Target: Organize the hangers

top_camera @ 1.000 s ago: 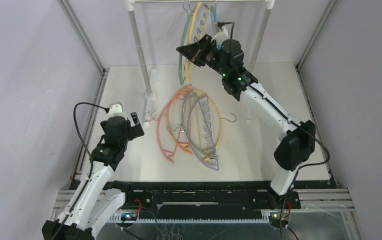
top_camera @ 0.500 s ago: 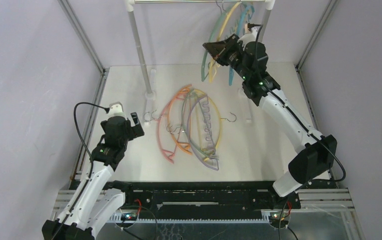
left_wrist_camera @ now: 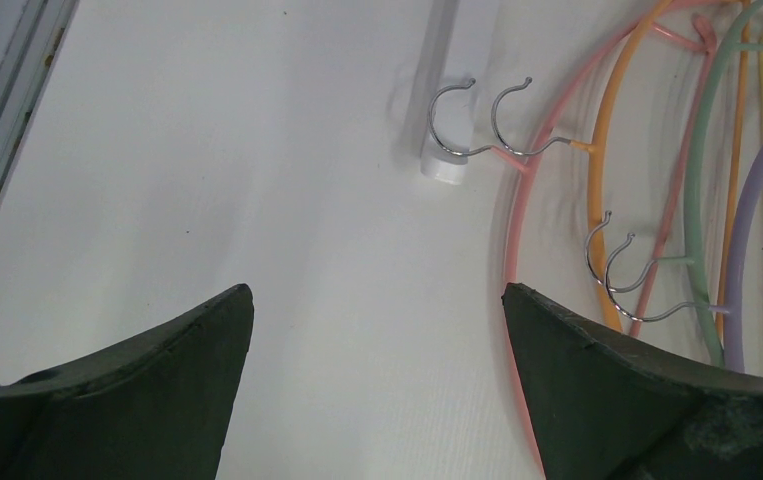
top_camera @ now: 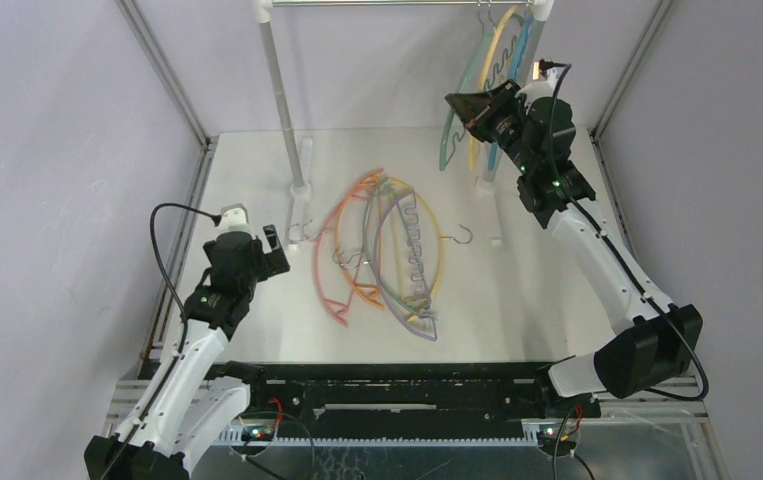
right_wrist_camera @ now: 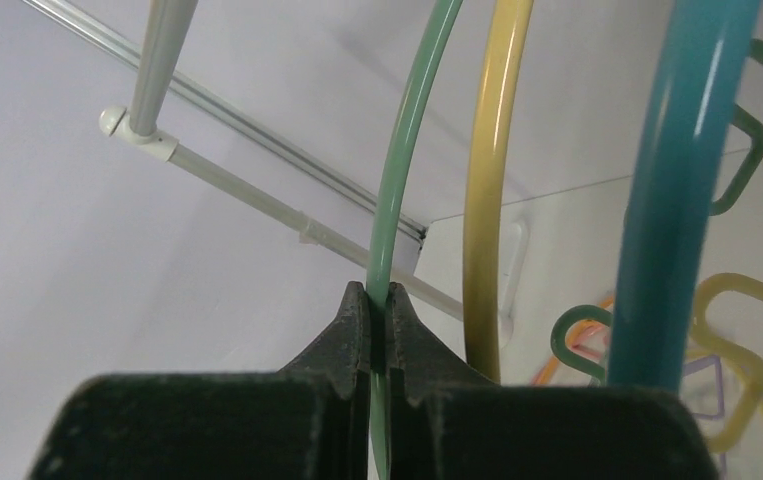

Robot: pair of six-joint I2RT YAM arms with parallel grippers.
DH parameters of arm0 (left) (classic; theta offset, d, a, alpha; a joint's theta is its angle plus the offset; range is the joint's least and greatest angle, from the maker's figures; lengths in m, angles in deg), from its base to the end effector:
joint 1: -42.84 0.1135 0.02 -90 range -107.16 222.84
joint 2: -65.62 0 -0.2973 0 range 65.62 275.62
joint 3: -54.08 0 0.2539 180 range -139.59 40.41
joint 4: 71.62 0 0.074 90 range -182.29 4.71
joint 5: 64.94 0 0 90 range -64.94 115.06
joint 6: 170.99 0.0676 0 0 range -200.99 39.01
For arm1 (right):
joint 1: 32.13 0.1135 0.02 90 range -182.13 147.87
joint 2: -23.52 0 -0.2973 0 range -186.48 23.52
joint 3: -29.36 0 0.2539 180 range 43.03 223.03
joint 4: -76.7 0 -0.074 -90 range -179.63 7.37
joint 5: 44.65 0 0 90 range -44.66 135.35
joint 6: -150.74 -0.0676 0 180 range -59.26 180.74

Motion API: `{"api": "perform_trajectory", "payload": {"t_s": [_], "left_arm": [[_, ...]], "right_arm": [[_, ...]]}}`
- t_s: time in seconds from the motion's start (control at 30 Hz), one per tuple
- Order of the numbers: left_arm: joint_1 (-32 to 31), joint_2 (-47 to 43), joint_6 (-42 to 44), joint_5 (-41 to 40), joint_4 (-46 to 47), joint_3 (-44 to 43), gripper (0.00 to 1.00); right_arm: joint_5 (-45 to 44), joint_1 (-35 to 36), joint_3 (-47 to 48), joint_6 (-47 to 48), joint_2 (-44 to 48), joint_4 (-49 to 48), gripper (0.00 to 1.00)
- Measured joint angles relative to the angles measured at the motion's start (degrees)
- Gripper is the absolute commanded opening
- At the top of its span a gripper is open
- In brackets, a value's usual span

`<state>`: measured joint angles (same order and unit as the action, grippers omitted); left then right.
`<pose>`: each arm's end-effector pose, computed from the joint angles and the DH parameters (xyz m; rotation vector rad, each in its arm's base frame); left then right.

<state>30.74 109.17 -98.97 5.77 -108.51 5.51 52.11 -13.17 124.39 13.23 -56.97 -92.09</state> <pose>0.1753 -0.0147 0.2678 -0.3034 2.0707 0.0415 0.3356 0.1237 0.4787 0.2971 1.5732 1.0071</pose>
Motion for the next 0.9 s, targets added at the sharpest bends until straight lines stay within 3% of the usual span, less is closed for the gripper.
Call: {"api": "perform_trajectory", "payload": {"t_s": [0.1, 0.23, 0.4, 0.67, 0.9], "left_arm": [[0.02, 0.46, 0.00, 0.07, 0.00, 0.00, 1.00], [0.00, 0.50, 0.00, 0.09, 0.04, 0.00, 0.99], [0.00, 0.50, 0.00, 0.09, 0.07, 0.00, 0.99], [0.02, 0.70, 0.00, 0.04, 0.22, 0.00, 0.99], [0.02, 1.38, 0.02, 0.04, 0.46, 0.00, 0.99]], "right_arm": [[0.48, -0.72, -0.20, -0.13, 0.57, 0.44, 0.17], [0.00, -1.27, -0.20, -0.33, 0.57, 1.25, 0.53], [-2.03, -1.81, -0.17, -0.35, 0.57, 3.41, 0.69], [-5.35, -0.31, 0.04, 2.23, 2.29, 8.22, 0.72], [-10.19, 5.20, 1.14, 10.16, 9.51, 13.29, 0.72]]}}
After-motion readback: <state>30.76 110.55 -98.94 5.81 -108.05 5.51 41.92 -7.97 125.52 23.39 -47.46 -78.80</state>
